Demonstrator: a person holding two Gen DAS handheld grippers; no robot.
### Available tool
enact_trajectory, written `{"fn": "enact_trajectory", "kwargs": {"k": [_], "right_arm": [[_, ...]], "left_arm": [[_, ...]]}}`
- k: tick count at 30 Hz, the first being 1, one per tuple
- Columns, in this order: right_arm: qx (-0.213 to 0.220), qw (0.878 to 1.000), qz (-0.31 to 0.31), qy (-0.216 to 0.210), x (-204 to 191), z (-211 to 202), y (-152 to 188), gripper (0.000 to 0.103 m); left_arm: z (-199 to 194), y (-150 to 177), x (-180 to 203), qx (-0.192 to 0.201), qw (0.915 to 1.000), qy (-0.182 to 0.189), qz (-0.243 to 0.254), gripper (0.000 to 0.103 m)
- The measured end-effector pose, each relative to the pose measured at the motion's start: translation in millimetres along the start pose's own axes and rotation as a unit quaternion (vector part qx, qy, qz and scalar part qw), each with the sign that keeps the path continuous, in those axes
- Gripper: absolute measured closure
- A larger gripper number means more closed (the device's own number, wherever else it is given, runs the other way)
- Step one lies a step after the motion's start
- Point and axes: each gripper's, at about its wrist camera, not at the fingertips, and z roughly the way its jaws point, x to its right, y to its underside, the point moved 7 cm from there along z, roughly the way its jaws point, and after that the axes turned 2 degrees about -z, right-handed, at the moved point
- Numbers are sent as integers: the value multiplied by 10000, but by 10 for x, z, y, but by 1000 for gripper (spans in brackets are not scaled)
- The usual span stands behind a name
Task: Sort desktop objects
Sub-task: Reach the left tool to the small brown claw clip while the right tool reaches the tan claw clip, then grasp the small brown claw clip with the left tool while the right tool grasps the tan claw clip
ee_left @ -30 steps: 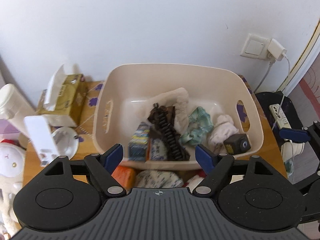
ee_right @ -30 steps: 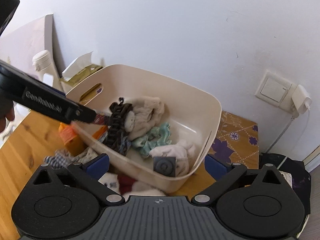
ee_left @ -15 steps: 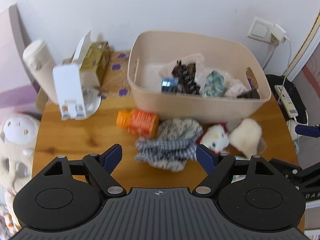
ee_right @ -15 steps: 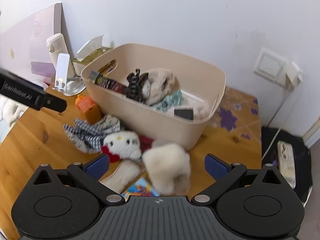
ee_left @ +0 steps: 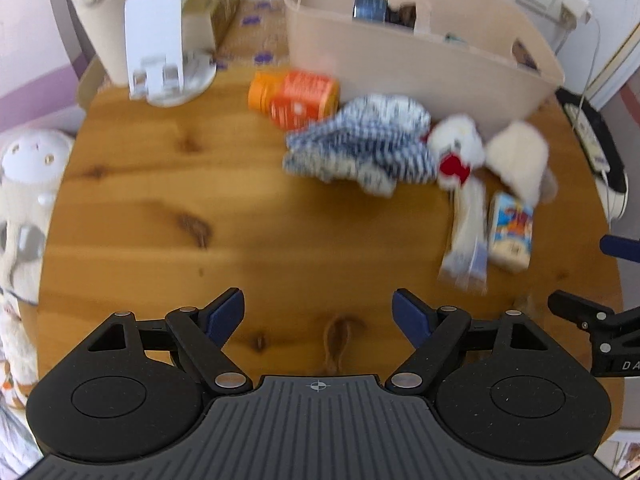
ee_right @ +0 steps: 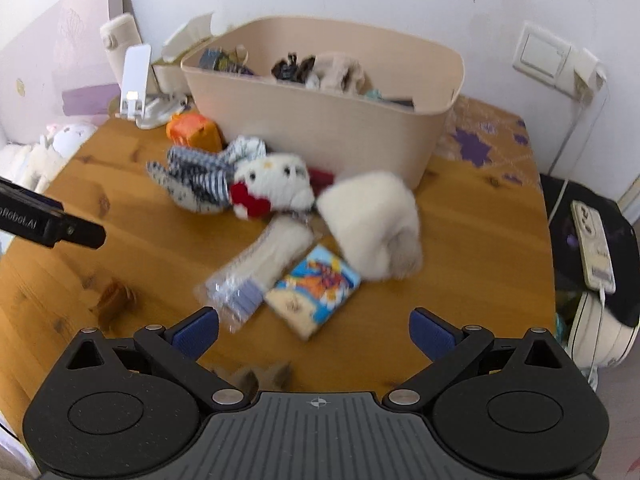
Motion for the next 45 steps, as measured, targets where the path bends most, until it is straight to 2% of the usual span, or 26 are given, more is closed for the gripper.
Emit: {"fn": "enact_trajectory", "kwargs": {"k": [8,21,26,28,32,34,35,37,39,42,45], "right_arm": [[-166,9996,0,-231,-180,84,228,0],[-662,9956,-95,-662,-446,299,442,0],[-702,9957,-157,-582,-491,370,478,0],[-705,9960,-149,-529,-487,394,483,0],[-739,9962,-89,-443,-456,433,491,0],[-746,9964,-23,-413,-435,441,495,2],[-738,9964,-14,-410,-426,442,497,3],[-726,9961,2,-500,-432,436,499,12],[-671,9962,-37,-546,-469,416,492,13],[-643,9966,-150,-487,-491,393,489,16],[-578,9972,-202,-420,-456,360,487,16]], "left_arm": [[223,375,-9,-350,9994,6,-20,21],[411,454,30,-454,9989,-61,40,21],[503,454,36,-507,9986,-114,80,23],[523,455,43,-506,9985,-114,161,29],[522,445,43,-429,9986,-156,263,33],[515,424,39,-369,9988,-161,273,39],[508,413,36,-345,9989,-148,277,45],[491,393,46,-302,9989,-72,344,58],[476,388,61,-305,9986,-25,442,77],[462,404,38,-334,9986,77,404,85],[446,426,1,-339,9989,101,294,85]]}}
